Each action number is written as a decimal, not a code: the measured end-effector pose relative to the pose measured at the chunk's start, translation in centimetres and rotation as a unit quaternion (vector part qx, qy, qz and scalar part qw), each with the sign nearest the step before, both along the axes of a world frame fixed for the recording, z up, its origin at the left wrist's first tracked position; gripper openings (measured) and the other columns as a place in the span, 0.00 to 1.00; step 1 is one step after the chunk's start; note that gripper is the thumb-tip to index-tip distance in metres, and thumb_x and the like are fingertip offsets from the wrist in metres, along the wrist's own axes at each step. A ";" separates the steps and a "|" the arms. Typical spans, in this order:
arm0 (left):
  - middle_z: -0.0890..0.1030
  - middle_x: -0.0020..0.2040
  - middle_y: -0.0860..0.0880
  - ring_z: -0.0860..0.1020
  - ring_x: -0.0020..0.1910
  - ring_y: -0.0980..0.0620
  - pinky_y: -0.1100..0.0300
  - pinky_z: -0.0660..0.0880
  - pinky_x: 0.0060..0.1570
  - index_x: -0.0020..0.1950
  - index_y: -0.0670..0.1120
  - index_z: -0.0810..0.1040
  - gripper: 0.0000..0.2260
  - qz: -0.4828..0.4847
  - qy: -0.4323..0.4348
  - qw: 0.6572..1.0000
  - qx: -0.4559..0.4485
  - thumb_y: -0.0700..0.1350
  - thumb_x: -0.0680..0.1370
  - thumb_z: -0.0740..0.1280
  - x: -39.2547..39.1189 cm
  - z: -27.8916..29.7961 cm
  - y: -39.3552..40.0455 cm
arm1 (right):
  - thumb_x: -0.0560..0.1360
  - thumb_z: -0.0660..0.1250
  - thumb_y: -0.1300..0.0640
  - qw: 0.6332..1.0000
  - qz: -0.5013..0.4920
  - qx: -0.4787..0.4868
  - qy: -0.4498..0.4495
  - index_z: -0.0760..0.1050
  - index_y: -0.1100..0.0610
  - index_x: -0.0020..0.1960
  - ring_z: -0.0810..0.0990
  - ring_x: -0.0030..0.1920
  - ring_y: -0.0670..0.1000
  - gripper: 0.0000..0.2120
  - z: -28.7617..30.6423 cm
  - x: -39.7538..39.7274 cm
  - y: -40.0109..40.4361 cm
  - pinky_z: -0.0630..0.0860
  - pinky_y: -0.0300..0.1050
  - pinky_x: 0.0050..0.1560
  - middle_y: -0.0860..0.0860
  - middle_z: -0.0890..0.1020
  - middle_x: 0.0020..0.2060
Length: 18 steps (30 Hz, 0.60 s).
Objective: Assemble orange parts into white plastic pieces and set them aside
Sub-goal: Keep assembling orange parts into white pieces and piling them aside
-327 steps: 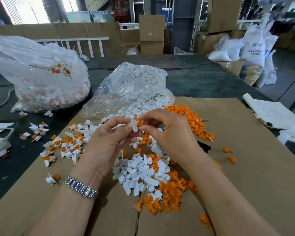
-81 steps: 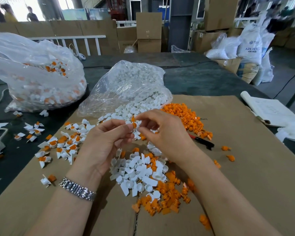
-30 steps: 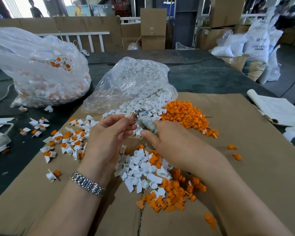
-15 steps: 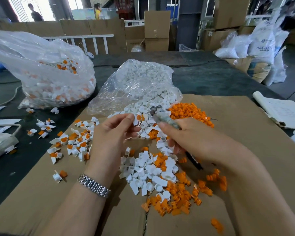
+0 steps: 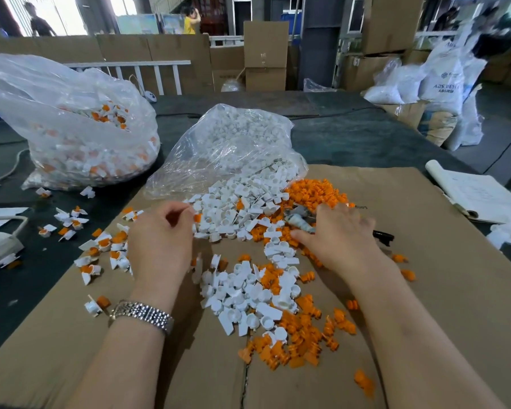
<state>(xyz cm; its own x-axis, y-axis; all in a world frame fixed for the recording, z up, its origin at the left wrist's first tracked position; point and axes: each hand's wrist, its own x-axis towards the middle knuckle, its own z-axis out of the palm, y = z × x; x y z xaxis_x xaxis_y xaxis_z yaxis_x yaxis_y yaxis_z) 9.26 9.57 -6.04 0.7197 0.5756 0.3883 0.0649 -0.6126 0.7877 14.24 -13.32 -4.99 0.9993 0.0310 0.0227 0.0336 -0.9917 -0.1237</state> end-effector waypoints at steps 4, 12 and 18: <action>0.78 0.56 0.44 0.79 0.44 0.40 0.46 0.78 0.45 0.62 0.46 0.84 0.12 0.069 0.018 0.990 0.122 0.41 0.83 0.64 0.0 -0.1 1.2 | 0.77 0.63 0.34 0.996 0.037 0.028 -0.072 0.70 0.53 0.65 0.68 0.66 0.57 0.27 0.0 0.1 0.6 0.67 0.60 0.63 0.54 0.70 0.64; 0.80 0.54 0.50 0.79 0.54 0.48 0.49 0.77 0.55 0.60 0.50 0.83 0.09 -0.126 0.081 0.965 0.217 0.45 0.80 0.70 0.4 -0.8 -1.6 | 0.81 0.62 0.43 0.952 0.269 0.020 -0.143 0.77 0.43 0.62 0.69 0.64 0.50 0.12 -0.9 0.0 5.2 0.62 0.51 0.57 0.44 0.77 0.59; 0.81 0.52 0.50 0.79 0.51 0.50 0.51 0.78 0.54 0.60 0.49 0.83 0.09 -0.158 0.115 0.958 0.212 0.43 0.80 0.70 0.6 -0.9 -1.8 | 0.81 0.63 0.47 0.951 0.285 0.007 -0.122 0.76 0.48 0.62 0.68 0.63 0.52 0.12 -1.8 0.2 5.7 0.63 0.54 0.59 0.48 0.76 0.58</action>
<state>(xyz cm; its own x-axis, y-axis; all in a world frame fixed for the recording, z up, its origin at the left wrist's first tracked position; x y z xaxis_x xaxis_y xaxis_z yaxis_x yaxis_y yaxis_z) 9.85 7.76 -6.92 0.9265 0.1415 0.3486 -0.0336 -0.8918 0.4512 14.42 -7.60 -6.74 0.7846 0.5642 0.2570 0.5950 -0.8017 -0.0565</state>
